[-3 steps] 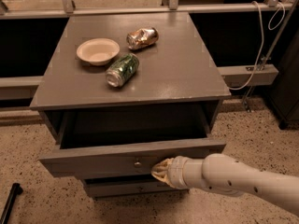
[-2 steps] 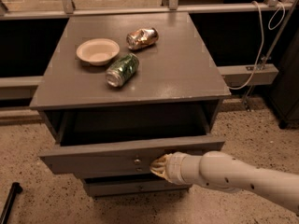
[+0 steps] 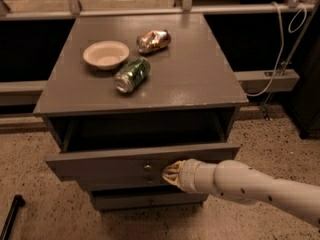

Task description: Close top drawer

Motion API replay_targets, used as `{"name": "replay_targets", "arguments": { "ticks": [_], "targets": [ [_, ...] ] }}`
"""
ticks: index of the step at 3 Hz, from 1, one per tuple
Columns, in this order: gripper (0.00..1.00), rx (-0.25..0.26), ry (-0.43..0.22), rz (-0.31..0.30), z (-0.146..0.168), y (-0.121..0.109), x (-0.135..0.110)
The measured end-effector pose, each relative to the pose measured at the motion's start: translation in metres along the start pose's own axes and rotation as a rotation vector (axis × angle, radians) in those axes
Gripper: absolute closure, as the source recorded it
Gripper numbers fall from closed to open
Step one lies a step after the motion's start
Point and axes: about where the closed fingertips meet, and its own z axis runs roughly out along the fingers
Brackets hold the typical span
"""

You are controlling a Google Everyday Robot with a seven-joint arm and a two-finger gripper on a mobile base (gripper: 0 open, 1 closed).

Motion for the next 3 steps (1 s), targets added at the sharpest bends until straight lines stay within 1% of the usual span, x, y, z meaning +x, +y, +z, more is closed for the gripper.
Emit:
{"name": "replay_targets", "arguments": {
  "ticks": [3],
  "targets": [
    [1.00, 0.102, -0.016, -0.056, 0.013, -0.047, -0.005]
  ]
}}
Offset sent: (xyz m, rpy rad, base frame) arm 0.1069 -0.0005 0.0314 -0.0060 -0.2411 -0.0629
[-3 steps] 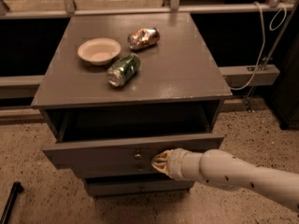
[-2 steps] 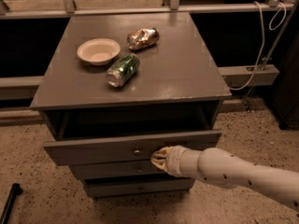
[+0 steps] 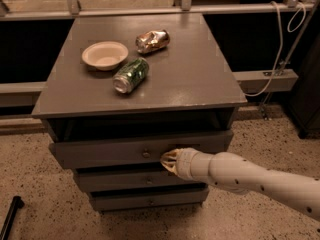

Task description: Close top drawer

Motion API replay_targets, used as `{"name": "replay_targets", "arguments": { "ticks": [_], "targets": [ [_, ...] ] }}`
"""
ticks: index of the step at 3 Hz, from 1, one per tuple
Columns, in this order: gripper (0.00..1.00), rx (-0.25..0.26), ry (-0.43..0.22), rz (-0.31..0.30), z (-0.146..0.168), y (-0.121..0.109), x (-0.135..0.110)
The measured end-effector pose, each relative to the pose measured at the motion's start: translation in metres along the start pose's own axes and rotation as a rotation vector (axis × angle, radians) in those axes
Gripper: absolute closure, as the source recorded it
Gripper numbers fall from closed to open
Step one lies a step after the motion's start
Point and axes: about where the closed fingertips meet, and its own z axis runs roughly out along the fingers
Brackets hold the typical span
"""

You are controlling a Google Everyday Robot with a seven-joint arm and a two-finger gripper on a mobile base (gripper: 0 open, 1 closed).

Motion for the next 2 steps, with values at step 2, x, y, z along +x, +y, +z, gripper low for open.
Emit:
{"name": "replay_targets", "arguments": {
  "ticks": [2],
  "targets": [
    [1.00, 0.045, -0.008, -0.031, 0.0078, -0.0216, -0.0027]
  ]
}}
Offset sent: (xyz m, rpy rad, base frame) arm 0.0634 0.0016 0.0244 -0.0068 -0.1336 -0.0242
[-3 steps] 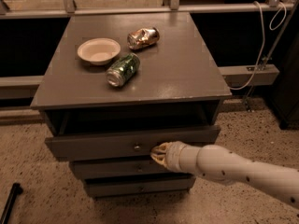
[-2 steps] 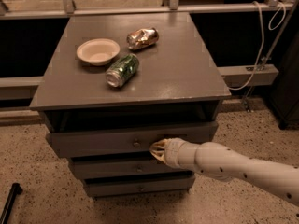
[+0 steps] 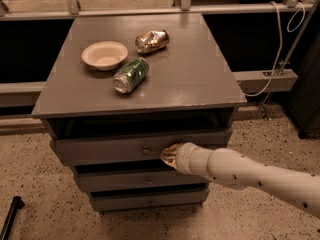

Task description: Close top drawer

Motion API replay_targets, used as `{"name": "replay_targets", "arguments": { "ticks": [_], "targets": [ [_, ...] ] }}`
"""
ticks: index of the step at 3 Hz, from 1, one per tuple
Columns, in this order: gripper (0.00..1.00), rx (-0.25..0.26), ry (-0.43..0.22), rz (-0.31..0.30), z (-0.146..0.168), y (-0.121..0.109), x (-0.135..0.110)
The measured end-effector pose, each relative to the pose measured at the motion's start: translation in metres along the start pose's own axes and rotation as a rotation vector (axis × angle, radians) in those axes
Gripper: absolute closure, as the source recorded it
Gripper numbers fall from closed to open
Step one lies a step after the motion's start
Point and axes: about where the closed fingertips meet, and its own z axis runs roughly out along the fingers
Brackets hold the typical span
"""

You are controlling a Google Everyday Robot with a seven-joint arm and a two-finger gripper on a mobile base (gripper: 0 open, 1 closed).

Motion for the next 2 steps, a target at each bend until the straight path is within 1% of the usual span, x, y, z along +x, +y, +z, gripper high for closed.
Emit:
{"name": "replay_targets", "arguments": {
  "ticks": [1, 2],
  "targets": [
    [1.00, 0.005, -0.004, -0.008, -0.0005, -0.0009, -0.0009],
    [1.00, 0.000, -0.029, -0.018, -0.0025, -0.0028, -0.0041]
  ]
}}
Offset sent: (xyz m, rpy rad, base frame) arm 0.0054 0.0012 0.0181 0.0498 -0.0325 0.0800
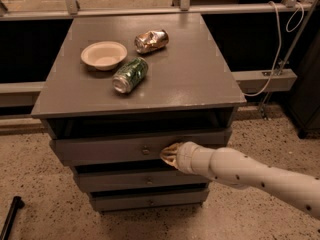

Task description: Close top drawer

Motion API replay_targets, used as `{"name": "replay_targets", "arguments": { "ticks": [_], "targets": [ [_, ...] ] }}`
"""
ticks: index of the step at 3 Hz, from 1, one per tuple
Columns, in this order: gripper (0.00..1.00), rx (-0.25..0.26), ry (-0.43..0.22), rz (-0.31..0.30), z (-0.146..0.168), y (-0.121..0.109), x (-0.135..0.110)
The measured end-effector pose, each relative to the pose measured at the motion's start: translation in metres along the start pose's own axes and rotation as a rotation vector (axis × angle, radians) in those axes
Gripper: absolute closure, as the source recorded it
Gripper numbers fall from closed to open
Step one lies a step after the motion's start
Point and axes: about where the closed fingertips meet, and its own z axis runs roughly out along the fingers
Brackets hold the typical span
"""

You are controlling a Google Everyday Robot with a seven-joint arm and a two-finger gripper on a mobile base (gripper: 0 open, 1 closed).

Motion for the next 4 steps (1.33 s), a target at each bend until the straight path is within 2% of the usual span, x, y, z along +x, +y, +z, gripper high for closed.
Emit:
{"name": "replay_targets", "arguments": {
  "ticks": [1, 2, 3, 4],
  "targets": [
    [1.00, 0.009, -0.008, -0.023, -0.008, -0.005, -0.004],
    [1.00, -0.061, -0.028, -0.031, -0.018, 0.010, -0.009],
    [0.77, -0.231, -0.047, -0.015, -0.040, 0.037, -0.010],
    [0.53, -0.265, -0.060, -0.016, -0.041, 0.046, -0.015]
  ]
}}
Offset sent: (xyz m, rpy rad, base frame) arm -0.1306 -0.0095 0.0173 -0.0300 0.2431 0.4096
